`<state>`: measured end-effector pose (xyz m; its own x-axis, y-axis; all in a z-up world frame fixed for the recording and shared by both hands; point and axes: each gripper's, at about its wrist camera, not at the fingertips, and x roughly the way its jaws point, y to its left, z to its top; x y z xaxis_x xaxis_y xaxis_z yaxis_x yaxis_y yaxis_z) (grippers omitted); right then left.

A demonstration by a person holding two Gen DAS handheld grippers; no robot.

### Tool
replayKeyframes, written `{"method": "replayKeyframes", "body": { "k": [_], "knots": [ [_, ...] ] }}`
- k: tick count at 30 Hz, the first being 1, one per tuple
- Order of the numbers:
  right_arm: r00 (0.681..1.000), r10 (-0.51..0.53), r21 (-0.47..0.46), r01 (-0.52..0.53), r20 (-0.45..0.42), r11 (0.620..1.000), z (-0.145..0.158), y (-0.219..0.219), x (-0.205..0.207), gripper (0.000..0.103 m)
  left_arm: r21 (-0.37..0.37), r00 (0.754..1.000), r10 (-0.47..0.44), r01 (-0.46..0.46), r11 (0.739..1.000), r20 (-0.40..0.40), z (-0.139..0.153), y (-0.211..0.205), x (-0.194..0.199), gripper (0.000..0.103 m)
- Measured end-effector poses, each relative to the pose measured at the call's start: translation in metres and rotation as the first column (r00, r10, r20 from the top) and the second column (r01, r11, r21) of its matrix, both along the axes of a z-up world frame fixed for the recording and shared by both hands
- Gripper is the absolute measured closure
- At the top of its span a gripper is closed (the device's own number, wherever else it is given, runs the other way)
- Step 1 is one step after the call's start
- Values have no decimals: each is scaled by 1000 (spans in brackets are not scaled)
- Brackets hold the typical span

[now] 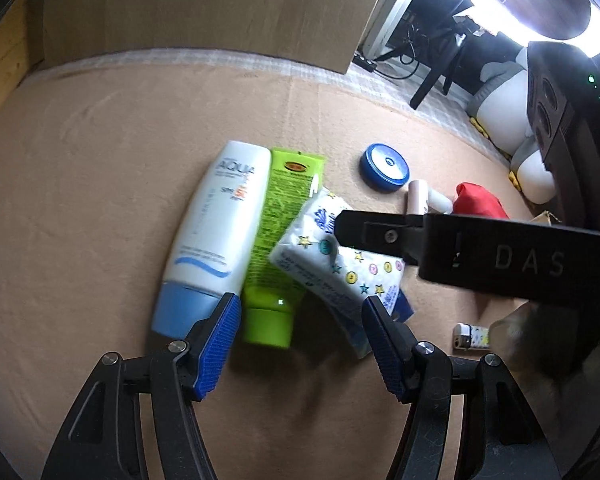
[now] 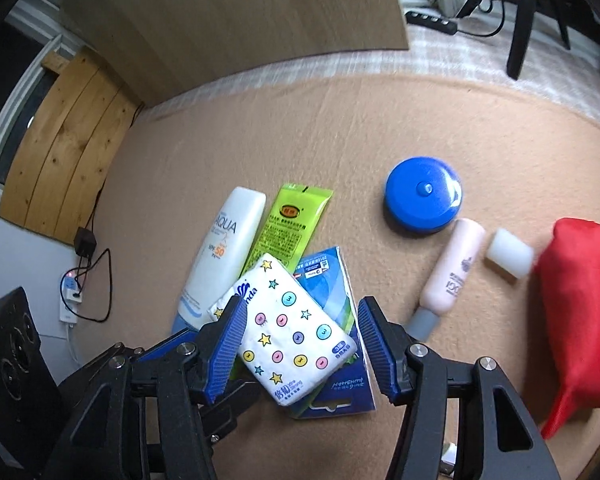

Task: Organize objects
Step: 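Move the right gripper to the Vinda tissue pack and close on it, then carry the tissue pack with the right gripper into the cardboard box and release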

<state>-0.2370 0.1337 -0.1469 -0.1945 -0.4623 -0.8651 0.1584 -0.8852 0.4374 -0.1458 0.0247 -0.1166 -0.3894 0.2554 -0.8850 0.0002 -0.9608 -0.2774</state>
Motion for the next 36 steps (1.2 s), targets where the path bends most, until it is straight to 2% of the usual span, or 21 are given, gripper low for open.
{"method": "replayKeyframes", "body": {
  "k": [4,6,9,11,19,23,26,31,36],
  "knots": [
    [1000,-6,-21,7,21,1000,-2,5,-1,58,1,1000,-8,8,1000,-4,-4,2,-2,39],
    [1000,-5,-27,6,28,1000,-1,9,0,61,14,1000,-4,4,1000,-3,-4,2,-3,45],
    [999,-3,-47,5,53,999,-1,12,1,65,27,1000,-4,4,1000,-9,-2,0,-3,49],
    [998,3,-64,2,67,998,-1,12,3,65,21,1000,-18,19,1000,-19,-1,0,-3,50],
    [1000,-2,-31,3,6,1000,-1,4,-2,64,26,998,-41,42,999,-38,-2,-1,-7,49],
    [1000,12,-42,-12,17,999,-4,-3,-1,64,19,997,-57,58,998,-58,1,1,-6,49],
    [999,14,-90,-10,45,996,-4,-5,1,68,31,994,-81,84,996,-76,5,3,-4,55],
    [996,-19,-151,32,88,988,-5,4,8,71,44,993,-82,85,995,-80,9,-2,-1,56],
    [998,-36,-163,45,55,986,8,7,20,72,15,986,-118,121,993,-121,24,5,13,56]
  ]
}}
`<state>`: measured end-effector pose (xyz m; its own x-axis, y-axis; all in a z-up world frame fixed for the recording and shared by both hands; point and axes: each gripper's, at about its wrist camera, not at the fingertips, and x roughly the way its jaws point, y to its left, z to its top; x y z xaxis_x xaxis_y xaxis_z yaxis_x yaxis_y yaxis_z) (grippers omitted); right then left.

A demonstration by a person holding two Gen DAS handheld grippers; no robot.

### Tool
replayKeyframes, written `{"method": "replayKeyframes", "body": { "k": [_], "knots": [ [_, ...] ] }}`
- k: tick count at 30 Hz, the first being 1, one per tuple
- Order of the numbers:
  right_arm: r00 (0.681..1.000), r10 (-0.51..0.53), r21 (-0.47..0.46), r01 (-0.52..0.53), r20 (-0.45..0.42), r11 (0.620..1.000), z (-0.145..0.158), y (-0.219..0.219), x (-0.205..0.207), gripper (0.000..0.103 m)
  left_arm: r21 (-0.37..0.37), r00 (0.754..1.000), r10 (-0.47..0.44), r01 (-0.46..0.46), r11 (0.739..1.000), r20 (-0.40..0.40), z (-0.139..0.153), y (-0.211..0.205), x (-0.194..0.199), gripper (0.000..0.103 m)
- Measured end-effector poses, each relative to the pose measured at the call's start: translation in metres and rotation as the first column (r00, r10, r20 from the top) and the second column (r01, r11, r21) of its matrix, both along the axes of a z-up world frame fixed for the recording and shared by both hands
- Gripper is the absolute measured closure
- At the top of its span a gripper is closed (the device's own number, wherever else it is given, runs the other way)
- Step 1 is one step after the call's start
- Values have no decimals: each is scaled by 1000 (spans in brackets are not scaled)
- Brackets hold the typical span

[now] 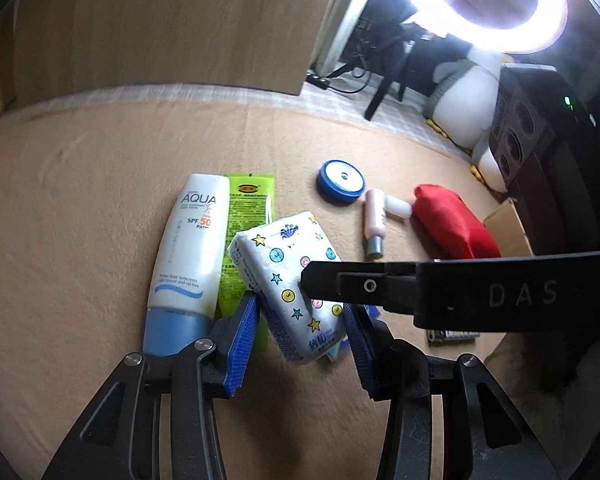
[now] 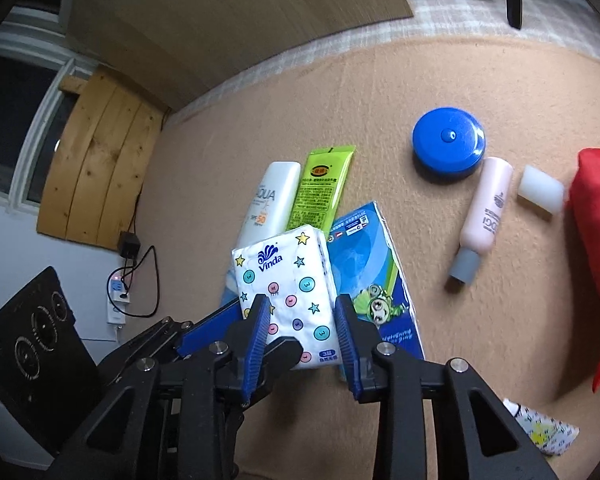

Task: Organize objects
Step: 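Carry the tissue pack with the right gripper into the cardboard box and release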

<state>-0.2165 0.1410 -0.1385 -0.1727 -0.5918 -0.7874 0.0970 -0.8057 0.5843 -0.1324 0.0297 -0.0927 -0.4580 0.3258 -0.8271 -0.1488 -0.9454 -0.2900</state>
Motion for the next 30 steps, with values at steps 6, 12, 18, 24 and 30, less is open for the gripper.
{"method": "replayKeyframes", "body": {
  "k": [6,12,18,24,30],
  "knots": [
    [999,-30,3,30,-38,1000,17,14,24,72,5,1000,-19,19,1000,-11,15,16,14,56],
    [991,-108,17,110,-79,994,39,59,50,72,7,993,-102,103,995,-55,32,64,23,56],
    [965,-225,63,234,-132,970,61,128,91,72,30,971,-221,225,974,-91,47,137,36,56],
    [922,-353,92,370,-161,924,77,203,137,72,46,928,-349,357,933,-130,60,223,52,56],
    [882,-442,115,462,-163,879,76,262,171,72,53,888,-440,450,892,-136,60,298,68,56]
  ]
}}
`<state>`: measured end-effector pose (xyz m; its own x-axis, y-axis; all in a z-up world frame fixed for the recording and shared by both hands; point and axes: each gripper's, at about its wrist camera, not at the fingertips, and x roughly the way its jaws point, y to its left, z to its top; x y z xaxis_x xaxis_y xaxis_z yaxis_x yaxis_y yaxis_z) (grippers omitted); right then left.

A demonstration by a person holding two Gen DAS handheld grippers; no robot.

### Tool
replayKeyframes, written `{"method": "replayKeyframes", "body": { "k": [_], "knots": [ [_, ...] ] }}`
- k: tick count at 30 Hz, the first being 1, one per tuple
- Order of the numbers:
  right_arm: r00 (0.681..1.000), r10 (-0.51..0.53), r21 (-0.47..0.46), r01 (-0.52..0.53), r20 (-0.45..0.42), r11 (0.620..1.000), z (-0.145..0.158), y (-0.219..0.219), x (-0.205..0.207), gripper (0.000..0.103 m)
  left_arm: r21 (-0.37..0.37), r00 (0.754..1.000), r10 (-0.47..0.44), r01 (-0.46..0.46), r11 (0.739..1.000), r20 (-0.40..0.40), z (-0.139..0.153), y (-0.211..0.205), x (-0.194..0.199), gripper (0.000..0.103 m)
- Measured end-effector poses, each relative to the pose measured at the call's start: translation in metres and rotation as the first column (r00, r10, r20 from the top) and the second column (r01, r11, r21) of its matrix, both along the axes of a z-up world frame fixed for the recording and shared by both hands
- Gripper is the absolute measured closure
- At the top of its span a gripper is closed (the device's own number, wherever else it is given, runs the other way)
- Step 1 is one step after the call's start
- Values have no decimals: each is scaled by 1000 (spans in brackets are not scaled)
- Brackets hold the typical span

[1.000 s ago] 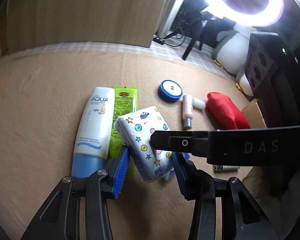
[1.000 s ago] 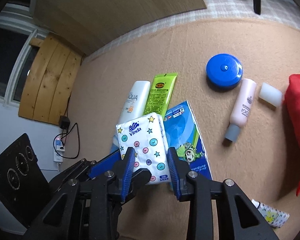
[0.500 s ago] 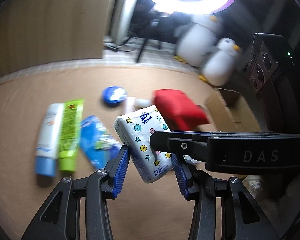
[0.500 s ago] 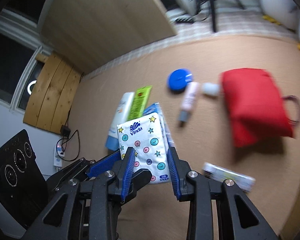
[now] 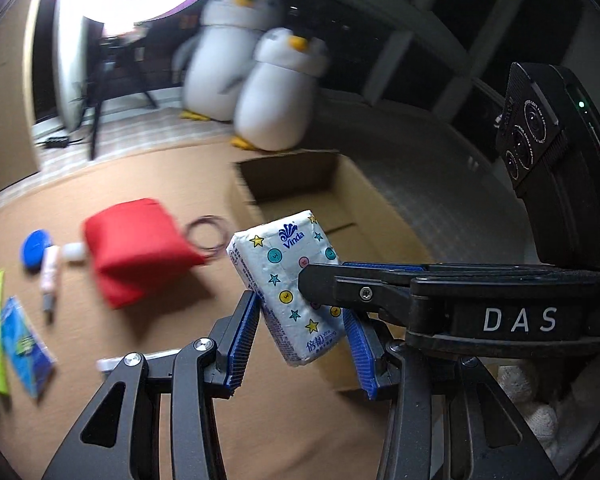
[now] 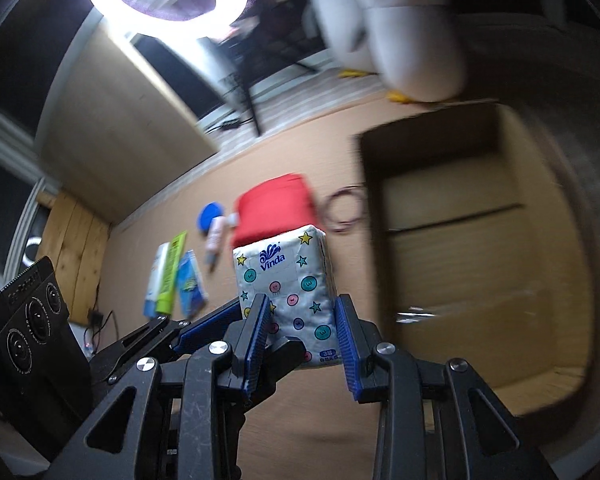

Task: Organize objects
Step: 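Carry the tissue pack with the right gripper into the cardboard box and release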

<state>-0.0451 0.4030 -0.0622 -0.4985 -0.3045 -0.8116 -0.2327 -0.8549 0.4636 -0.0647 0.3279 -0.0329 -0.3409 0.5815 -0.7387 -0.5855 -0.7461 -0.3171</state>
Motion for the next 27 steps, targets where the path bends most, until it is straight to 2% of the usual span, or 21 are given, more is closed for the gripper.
{"method": "replayKeyframes", "body": {
  "k": [7,14,16,18,27],
  "knots": [
    [998,-52,6,52,20,999,-11,38,16,72,-18,999,-45,46,999,15,-12,49,7,56],
    [999,-45,22,44,21,999,-14,41,16,72,-43,999,-50,51,998,19,-23,58,4,54],
    [999,-47,35,47,15,998,-13,40,16,71,-47,999,-49,50,998,23,-23,55,5,51],
    [999,-51,44,51,8,998,-11,40,17,65,-55,999,-45,46,997,21,-24,52,6,49],
    [999,-37,78,39,-23,996,1,17,16,62,-61,1000,16,-15,998,6,-14,3,6,49]
  ]
}}
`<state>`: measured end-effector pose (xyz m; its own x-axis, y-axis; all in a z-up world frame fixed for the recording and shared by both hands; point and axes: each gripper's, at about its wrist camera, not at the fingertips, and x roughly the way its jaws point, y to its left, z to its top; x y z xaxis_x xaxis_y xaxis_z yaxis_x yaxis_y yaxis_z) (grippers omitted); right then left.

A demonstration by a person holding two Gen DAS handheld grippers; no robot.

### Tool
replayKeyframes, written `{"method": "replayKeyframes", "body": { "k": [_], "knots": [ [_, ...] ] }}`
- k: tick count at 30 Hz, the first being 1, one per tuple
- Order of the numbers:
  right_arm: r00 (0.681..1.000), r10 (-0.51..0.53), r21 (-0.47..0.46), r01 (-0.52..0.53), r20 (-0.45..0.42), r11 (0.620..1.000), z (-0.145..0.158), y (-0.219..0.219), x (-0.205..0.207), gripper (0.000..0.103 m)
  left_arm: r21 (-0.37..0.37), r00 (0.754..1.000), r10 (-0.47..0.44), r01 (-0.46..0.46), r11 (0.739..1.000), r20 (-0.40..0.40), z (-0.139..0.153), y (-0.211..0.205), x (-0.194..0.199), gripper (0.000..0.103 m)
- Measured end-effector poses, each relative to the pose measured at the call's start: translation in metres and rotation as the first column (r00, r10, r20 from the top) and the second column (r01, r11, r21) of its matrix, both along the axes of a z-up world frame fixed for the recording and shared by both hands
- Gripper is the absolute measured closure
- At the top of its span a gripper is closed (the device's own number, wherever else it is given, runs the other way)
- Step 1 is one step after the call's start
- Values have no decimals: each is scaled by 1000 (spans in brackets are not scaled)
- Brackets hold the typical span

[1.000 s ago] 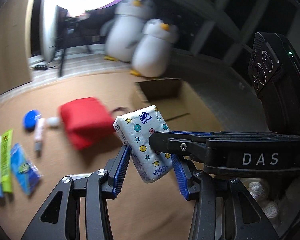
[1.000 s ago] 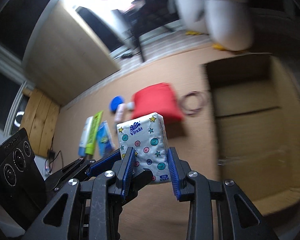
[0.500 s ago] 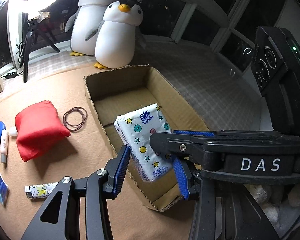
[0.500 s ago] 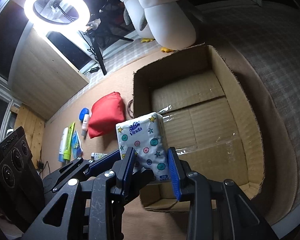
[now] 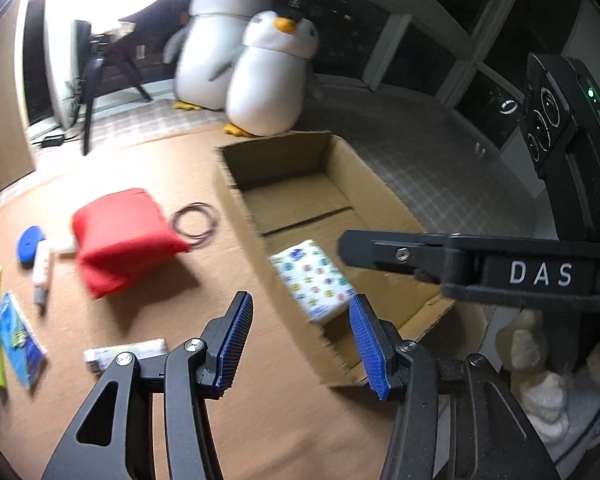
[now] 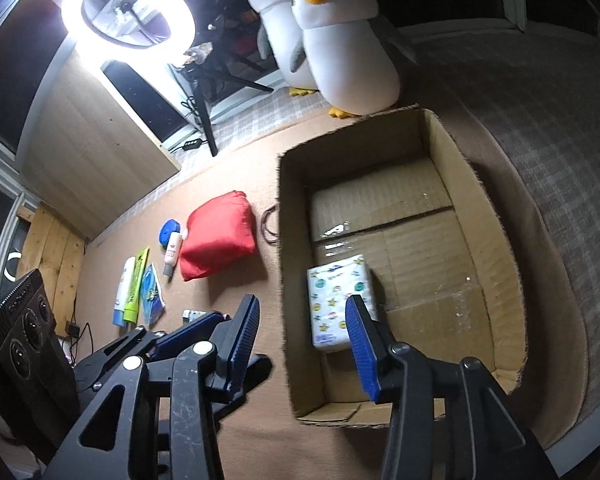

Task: Organize objects
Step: 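Carry the tissue pack with the right gripper into the cardboard box and release, then return the right gripper to the AQUA sunscreen tube and grasp it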

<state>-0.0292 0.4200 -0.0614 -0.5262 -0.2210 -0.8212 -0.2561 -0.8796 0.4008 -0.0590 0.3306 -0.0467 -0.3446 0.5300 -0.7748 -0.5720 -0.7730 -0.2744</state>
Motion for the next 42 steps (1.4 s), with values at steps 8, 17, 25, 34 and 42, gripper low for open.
{"method": "replayKeyframes", "body": {
  "k": [8,17,25,34,42],
  "knots": [
    [996,83,12,-83,-35,996,10,-57,-20,62,-54,987,159,-159,986,0,4,-104,-10,49],
    [981,193,-30,-194,-28,980,0,-138,-56,62,-139,911,412,-407,903,10,-14,-250,-39,42],
    [956,293,-80,-294,-24,952,-5,-217,-94,62,-172,864,504,-494,852,18,-27,-341,-66,42],
    [927,374,-107,-369,32,923,-29,-294,-145,62,-183,881,467,-447,876,81,-53,-374,-84,37],
    [912,398,-99,-389,96,916,-59,-340,-174,61,-161,887,445,-425,891,124,-69,-385,-97,37]
  ]
}}
